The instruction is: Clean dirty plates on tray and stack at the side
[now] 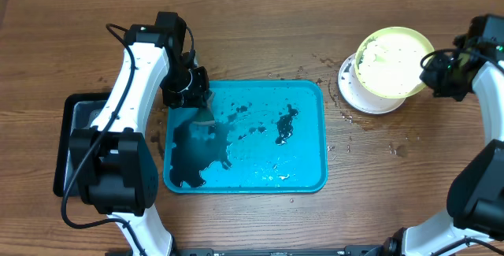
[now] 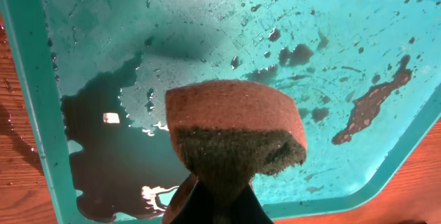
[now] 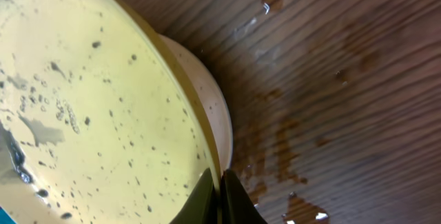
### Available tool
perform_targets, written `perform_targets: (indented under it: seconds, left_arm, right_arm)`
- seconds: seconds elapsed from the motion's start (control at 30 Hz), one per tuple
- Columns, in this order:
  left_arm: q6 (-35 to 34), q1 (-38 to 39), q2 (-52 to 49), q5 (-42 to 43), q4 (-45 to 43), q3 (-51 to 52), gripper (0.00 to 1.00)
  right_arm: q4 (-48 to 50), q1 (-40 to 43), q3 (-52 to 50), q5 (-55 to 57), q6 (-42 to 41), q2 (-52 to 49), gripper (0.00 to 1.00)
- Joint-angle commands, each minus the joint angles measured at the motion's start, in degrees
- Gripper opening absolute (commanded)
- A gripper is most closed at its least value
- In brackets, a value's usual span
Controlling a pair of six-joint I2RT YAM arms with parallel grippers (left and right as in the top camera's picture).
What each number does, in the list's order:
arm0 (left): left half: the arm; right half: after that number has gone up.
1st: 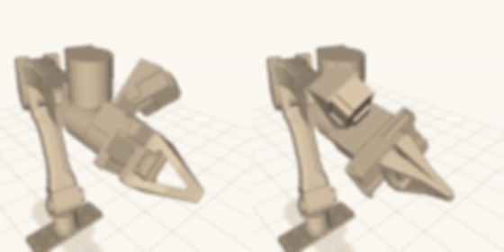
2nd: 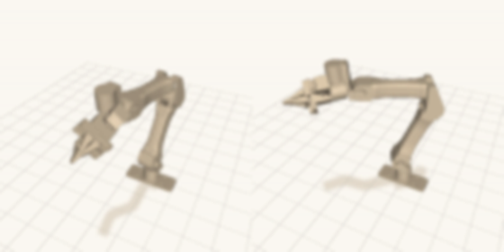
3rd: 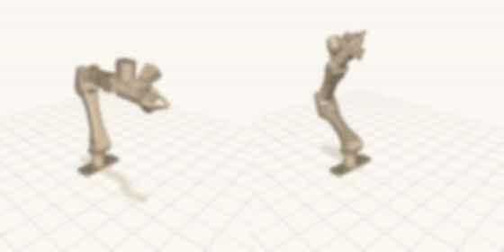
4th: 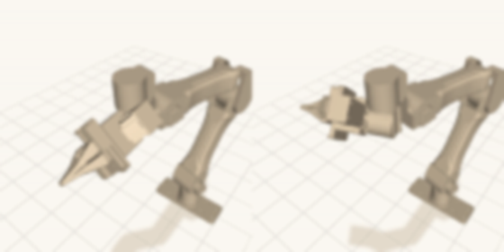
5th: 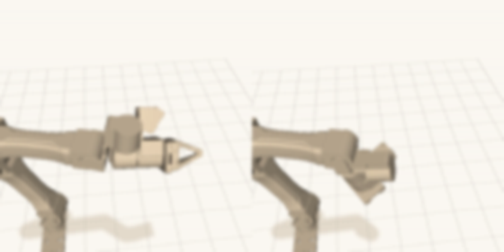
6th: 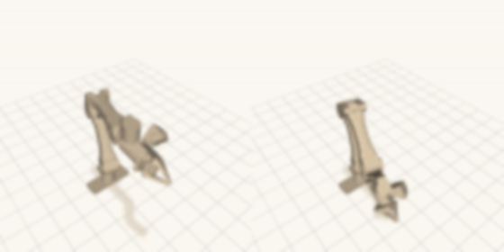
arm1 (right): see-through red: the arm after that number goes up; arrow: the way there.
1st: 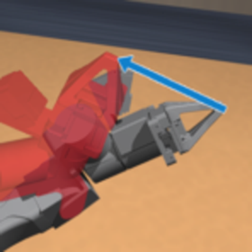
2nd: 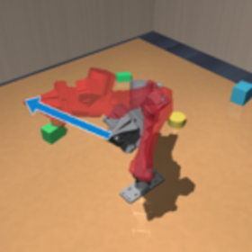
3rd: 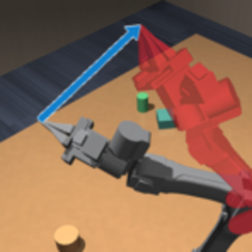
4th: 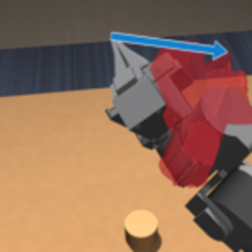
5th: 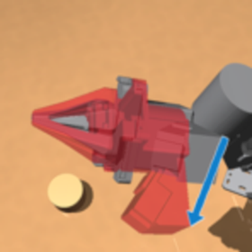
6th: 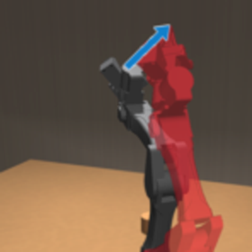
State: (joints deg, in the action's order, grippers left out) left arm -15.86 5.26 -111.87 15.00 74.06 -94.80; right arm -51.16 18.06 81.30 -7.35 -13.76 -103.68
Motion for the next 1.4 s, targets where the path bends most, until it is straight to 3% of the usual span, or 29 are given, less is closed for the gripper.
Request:
perform_targets:
  seconds: [0.0, 0.1, 0.13, 0.37, 0.5, 0.6, 0.8, 0.97, 1.13, 1.37]
  left_arm:
    - [1.3, 0.4, 1.3, 1.0, 0.0, 0.2, 0.04]
    - [1.3, 0.4, 1.3, 1.0, 0.0, 0.2, 0.04]
    - [1.3, 0.4, 1.3, 1.0, -0.1, 0.2, 0.04]
    - [1.1, 0.4, 1.3, 1.0, -1.4, 0.2, 0.04]
    - [-0.3, -0.3, 1.3, -3.5, -2.4, 0.1, 0.04]
    - [-7.2, -6.3, 1.3, -6.4, -0.5, -0.1, 0.04]
    - [-8.2, -21.8, 1.3, -5.9, 1.6, -0.1, 0.04]
    - [-10.9, -31.1, 1.3, -12.1, 2.0, -0.1, 0.04]
    - [-11.2, -35.7, 1.1, -13.8, 0.3, 0.2, 0.04]
    - [-11.2, -35.8, -3.0, -19.6, -2.6, 0.3, 0.04]
  right_arm:
    - [3.8, -0.9, -4.1, -1.5, -2.7, 0.8, 0.04]
    - [5.6, -1.3, -5.9, -1.8, -2.8, 0.7, 0.13]
    - [5.7, -1.6, -5.9, -1.9, -2.8, 0.7, 0.25]
    - [3.5, -6.2, -5.9, -6.6, -2.3, 0.8, 0.34]
    - [0.6, -10.3, -5.4, -20.3, 0.7, 1.7, 0.33]
    - [-0.2, -15.1, -5.4, -20.7, 2.0, 4.5, 0.35]
    - [0.1, -24.2, -5.4, -19.7, 1.8, 6.7, 0.40]
    - [2.1, -30.3, -5.4, -19.7, 0.4, 6.6, 0.50]
    - [6.0, -35.3, -5.4, -19.1, -4.8, 6.6, 0.51]
    - [6.4, -41.5, -5.4, -18.4, -2.3, 6.6, 0.57]
